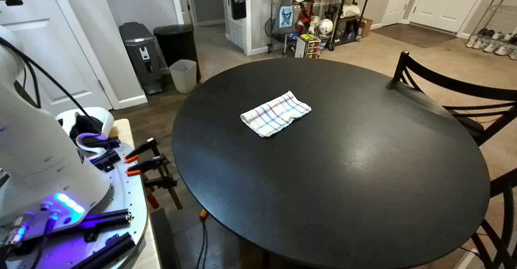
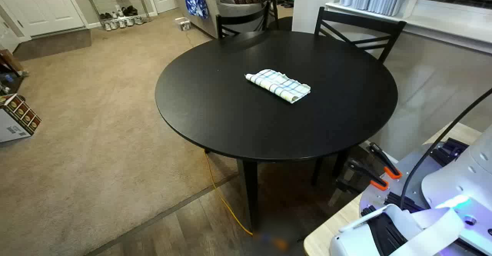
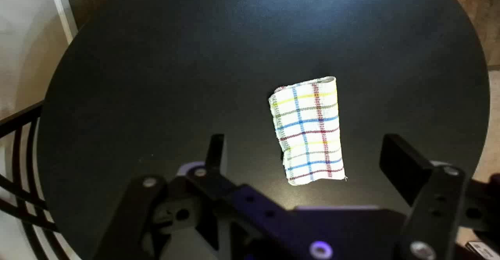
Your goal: Unfold the towel fully
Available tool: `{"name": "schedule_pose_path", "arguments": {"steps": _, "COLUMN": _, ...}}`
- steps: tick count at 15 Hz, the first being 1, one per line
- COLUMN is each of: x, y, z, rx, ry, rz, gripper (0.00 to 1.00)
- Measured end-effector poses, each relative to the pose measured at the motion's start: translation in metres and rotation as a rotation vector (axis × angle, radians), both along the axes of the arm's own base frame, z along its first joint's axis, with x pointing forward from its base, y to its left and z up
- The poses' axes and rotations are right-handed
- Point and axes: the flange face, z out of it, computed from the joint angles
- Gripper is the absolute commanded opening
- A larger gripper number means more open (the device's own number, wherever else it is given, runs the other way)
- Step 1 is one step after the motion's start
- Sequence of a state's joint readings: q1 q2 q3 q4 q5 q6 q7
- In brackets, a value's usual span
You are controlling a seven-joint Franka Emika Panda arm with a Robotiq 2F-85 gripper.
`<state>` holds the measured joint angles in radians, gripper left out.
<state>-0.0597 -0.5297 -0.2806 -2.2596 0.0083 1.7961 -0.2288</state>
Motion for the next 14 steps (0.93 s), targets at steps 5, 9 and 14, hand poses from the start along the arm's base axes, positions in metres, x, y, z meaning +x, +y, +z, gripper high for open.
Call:
{"name": "schedule_pose_path", "arguments": {"steps": 5, "x": 0.000, "y": 0.000, "z": 0.000, "rx": 0.000, "ry": 0.000, "rz": 0.000, "gripper": 1.00}}
{"name": "schedule_pose_path", "arguments": {"steps": 9, "x": 0.001, "y": 0.002, "z": -0.001, "rx": 0.005, "ry": -0.002, "rz": 0.001, "gripper": 1.00}}
{"name": "schedule_pose_path", "arguments": {"steps": 14, "x": 0.041, "y": 0.038, "z": -0.042, "rx": 0.069, "ry": -0.063, "rz": 0.019, "gripper": 1.00}}
